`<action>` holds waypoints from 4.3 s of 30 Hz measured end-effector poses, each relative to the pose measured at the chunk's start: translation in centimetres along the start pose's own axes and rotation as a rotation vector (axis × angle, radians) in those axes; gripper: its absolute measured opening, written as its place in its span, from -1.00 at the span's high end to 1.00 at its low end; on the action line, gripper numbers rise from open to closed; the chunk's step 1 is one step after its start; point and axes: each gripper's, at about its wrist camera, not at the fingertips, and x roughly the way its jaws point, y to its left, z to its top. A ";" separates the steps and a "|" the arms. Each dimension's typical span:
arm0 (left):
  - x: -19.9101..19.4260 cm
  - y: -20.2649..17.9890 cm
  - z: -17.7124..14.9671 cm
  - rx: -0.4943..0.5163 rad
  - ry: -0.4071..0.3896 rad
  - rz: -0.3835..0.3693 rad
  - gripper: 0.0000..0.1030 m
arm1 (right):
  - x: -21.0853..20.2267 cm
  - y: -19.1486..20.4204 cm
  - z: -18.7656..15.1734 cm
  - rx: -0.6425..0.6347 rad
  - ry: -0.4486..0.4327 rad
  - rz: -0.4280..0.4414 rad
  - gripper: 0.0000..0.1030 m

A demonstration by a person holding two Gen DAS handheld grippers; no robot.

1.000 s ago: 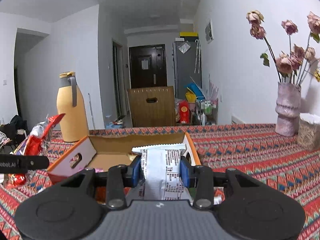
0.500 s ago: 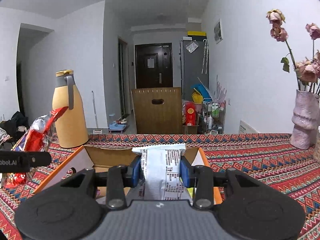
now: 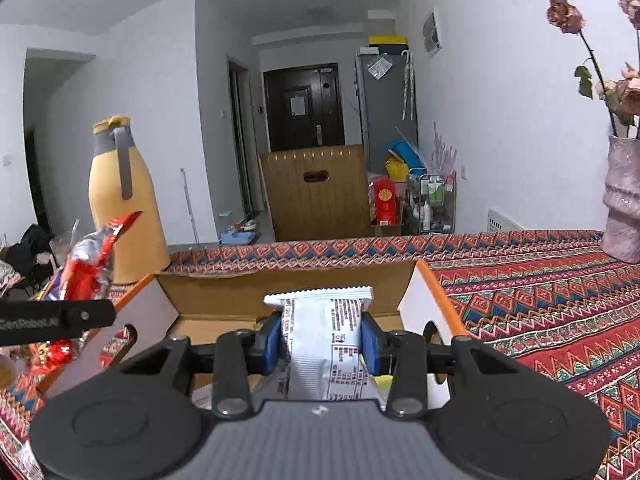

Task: Organize snacks
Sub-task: 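Lift both snacks and carry them over the open cardboard box, then open both tools to drop the snacks into the box, then withdraw both tools from the box back toward the snack pile, then grasp a white packet with the right tool while the left tool grasps another white packet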

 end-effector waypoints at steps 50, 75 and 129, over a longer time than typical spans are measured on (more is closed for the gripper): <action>-6.6 2.4 1.0 -0.080 -0.126 -0.049 -1.00 | -5.2 -0.9 1.3 -0.016 -0.043 -0.032 -1.00; -8.9 8.1 -8.4 -0.005 0.004 0.021 -1.00 | -12.0 -3.7 -8.4 -0.026 0.130 -0.092 -1.00; -5.4 7.8 -8.5 0.004 0.163 0.046 -1.00 | -8.5 -5.8 -7.7 -0.042 0.036 -0.166 0.21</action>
